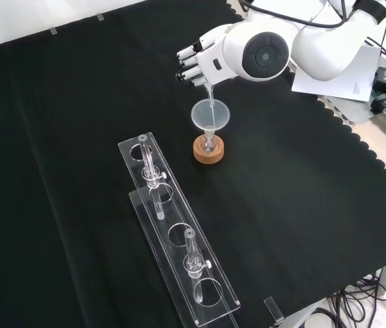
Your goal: Pour all the NaCl from the weighing funnel into the round-bottom flask.
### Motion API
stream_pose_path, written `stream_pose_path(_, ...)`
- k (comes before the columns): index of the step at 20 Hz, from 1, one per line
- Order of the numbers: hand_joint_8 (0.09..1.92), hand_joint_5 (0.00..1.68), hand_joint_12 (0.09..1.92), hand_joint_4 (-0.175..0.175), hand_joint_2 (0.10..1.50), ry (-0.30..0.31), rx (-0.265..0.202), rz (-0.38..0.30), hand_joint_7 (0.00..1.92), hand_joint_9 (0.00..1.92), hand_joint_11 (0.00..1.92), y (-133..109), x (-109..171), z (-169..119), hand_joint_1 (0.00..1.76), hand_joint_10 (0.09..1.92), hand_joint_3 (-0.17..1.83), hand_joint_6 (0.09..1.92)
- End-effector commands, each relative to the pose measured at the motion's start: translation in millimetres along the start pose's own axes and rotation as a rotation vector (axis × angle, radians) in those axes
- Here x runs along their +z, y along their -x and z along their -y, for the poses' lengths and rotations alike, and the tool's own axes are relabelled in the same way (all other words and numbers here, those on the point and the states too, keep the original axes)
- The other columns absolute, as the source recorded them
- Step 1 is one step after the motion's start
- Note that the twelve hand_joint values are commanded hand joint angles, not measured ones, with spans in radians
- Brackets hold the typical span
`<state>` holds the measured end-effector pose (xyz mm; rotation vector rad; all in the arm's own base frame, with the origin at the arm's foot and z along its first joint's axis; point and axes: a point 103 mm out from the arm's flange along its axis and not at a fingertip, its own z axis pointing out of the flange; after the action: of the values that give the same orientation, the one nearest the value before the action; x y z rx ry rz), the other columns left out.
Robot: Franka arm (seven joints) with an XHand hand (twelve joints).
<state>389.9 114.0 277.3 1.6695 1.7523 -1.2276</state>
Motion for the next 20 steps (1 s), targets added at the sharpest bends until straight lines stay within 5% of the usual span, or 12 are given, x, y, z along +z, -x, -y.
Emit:
stream_pose_path(1, 0.68, 1.22, 1.06, 0.175, 0.69, -0.007, 0.003, 0.021, 0.56, 0.93, 0.78, 0.2, -2.0, -0.5, 1.11, 0.35, 0.63, 0.75)
stream_pose_path(20, 0.67, 1.22, 1.06, 0.175, 0.69, -0.034, 0.011, 0.151, 0.55, 0.92, 0.78, -0.9, -4.8, -2.9, 1.11, 0.35, 0.63, 0.75)
